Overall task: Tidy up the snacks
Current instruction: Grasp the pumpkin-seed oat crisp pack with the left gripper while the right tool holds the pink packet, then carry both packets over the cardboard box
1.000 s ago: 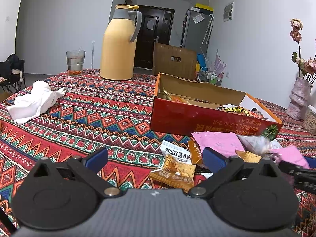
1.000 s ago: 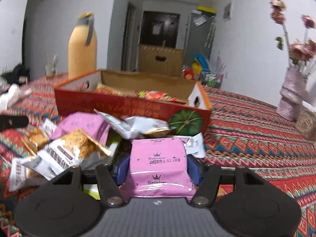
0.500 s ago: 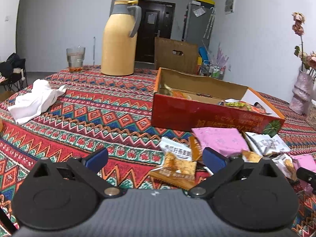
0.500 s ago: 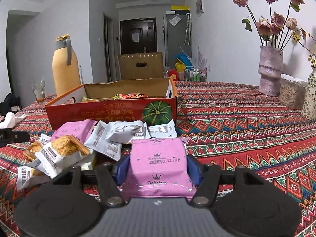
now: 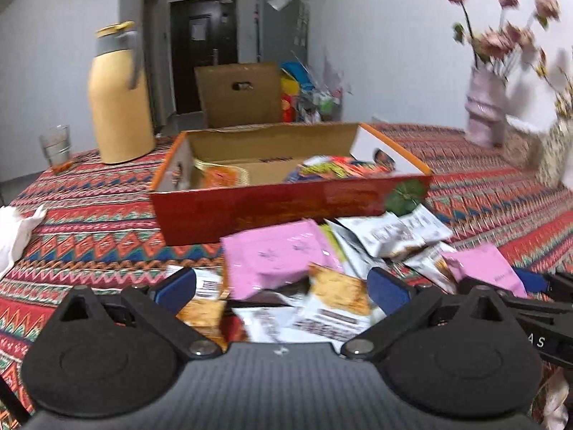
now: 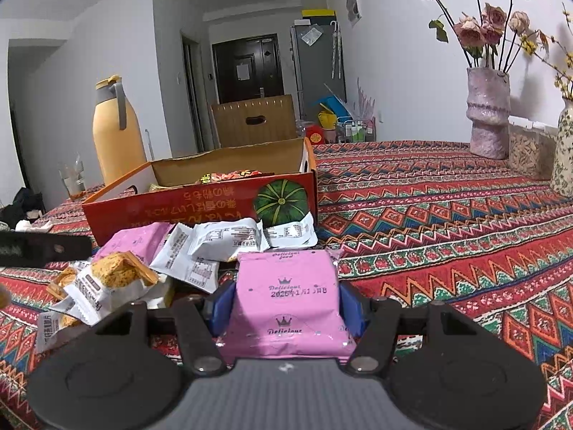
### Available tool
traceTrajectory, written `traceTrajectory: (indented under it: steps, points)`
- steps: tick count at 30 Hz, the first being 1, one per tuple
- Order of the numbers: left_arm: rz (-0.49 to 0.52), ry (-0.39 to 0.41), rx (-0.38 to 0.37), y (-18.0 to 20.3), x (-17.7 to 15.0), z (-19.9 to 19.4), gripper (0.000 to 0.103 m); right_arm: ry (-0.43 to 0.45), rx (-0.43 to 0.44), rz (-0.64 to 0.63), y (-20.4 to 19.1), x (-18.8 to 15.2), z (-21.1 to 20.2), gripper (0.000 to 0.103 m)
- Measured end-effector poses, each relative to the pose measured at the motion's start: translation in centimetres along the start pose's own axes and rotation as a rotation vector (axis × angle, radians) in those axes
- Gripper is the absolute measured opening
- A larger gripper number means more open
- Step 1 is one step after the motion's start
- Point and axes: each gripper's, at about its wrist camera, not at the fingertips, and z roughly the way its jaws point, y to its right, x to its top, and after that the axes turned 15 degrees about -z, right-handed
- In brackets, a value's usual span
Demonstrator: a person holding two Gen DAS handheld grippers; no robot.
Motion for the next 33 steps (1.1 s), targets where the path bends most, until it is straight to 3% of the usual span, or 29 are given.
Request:
traceTrajectory:
  steps: [6,9,15,18,33]
  points:
    - [0.058,-0.037,0.002,2.0,-0.8,1.3,0.103,0.014,0.022,0.028,0.4,-0.2,0.1,0.061]
    - [0.073,-0.055,0.007,2.6,-1.1,1.8,0.096,0.024,0.025,0.041,0.6,-0.3,0.0,0.061]
    - [0.071,-0.104,0.004,2.8,-1.6,2.7,0.075,0.037,0.042,0.048,0.8,-0.5,-0.1,0.061]
    - [0.063,-0.117,-0.019,2.7,-1.8,2.7,0.049,0.041,0.047,0.047,0.8,-0.5,-0.1,0.061]
    - [0.012,-0.063,-0.041,1.8,-1.1,0.8,0.048,0.051,0.033,0.023,0.2,-0.5,-0.3,0.061]
